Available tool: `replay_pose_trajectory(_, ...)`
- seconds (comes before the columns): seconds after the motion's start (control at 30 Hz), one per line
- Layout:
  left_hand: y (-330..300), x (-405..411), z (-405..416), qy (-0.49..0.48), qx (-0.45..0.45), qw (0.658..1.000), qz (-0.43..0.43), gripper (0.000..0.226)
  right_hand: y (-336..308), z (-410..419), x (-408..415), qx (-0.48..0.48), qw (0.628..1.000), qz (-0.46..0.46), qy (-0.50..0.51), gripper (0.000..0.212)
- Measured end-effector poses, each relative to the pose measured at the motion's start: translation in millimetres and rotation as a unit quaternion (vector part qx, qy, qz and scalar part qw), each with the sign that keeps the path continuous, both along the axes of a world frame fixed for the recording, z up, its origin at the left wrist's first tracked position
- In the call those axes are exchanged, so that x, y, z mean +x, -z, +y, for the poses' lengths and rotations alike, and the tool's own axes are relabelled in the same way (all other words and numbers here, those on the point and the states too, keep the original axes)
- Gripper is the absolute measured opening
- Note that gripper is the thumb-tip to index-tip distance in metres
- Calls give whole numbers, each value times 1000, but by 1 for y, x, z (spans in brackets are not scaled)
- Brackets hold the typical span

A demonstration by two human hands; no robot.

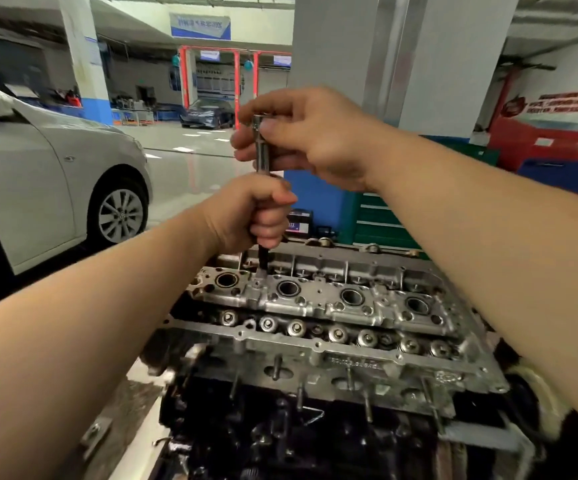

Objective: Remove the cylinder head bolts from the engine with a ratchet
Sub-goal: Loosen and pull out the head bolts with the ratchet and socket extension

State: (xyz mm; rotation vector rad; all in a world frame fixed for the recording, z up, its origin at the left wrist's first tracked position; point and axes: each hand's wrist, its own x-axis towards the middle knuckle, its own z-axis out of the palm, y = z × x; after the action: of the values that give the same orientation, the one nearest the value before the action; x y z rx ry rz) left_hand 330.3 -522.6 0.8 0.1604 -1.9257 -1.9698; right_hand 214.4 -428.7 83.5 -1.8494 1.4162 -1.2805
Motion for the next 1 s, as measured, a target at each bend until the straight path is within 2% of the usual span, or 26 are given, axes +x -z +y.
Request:
replay_pose_trajectory(0.03,-1,1,-1,15,0,1000,-4,45,-1,-3,2,-19,999,26,26,21)
replay_pose_trajectory(0.1,-3,-1,2,-24,-6,1000,-13,46,-2,-5,6,-40,995,46,85,19)
replay_pose_trajectory(0.17,-1,-3,10,-147,-50,988,-8,37,-3,-5,12,-53,988,72,126,19)
replay_pose_trajectory(0.27,4,-5,24,-375,-92,920,64,7,-5,-5,23,-87,955,189,211,12)
replay_pose_trajectory(0.37,7,-24,41,-431,-38,893,124,4,-6,-3,35,-95,932,225,266,19)
replay_pose_trajectory(0.47,9,-39,48,-517,-75,843,126,9,-6,-2,38,-98,918,240,299,27)
replay_pose_trajectory(0.53,4,-41,47,-533,-112,835,84,13,-6,-3,34,-106,904,254,328,28)
replay_pose_trajectory(0.6,-4,-40,41,-501,-117,856,53,12,-6,-5,29,-113,889,267,354,30)
replay_pose_trajectory(0.67,-8,-34,30,-420,-82,903,48,9,-5,-5,26,-122,876,276,377,35)
replay_pose_trajectory(0.7,-9,-28,22,-349,-67,934,43,9,-5,-5,25,-129,871,275,386,39)
replay_pose_trajectory(0.77,-8,-16,6,-164,-52,985,26,29,-6,-5,24,-145,865,282,390,46)
replay_pose_trajectory(0.8,-8,-12,0,-84,-45,995,18,39,-7,-3,24,-152,858,306,383,46)
replay_pose_trajectory(0.87,-11,-7,-7,7,-45,999,2,45,-14,1,25,-152,840,386,351,42)
replay_pose_trajectory(1.0,-13,-2,-6,74,-17,997,14,43,-40,11,24,-66,841,497,203,31)
